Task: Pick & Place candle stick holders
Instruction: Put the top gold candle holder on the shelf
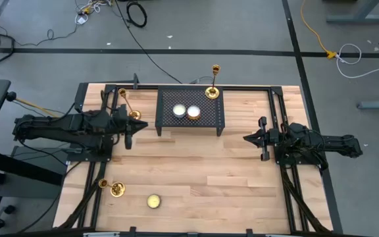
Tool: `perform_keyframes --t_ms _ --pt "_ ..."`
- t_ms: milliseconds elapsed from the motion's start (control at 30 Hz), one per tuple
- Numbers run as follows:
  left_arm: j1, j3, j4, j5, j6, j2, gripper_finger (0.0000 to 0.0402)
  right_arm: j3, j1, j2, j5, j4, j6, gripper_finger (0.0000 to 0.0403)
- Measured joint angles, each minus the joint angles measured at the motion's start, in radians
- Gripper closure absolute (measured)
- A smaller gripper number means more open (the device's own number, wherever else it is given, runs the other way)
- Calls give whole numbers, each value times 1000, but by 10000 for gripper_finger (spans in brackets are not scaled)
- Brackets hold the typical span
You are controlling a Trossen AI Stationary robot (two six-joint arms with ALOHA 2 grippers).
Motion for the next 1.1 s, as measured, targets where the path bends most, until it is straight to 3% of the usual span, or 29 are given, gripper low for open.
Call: perform_keyframes --t_ms 600,900,1100 --pt "0 0 -274 -310 -227 0 195 0 0 0 0 0 0 389" --pt "0 0 -327 -446 -267 0 180 0 0 0 1 0 0 389" --pt "0 0 -329 -453 -267 0 180 0 0 0 4 0 0 389"
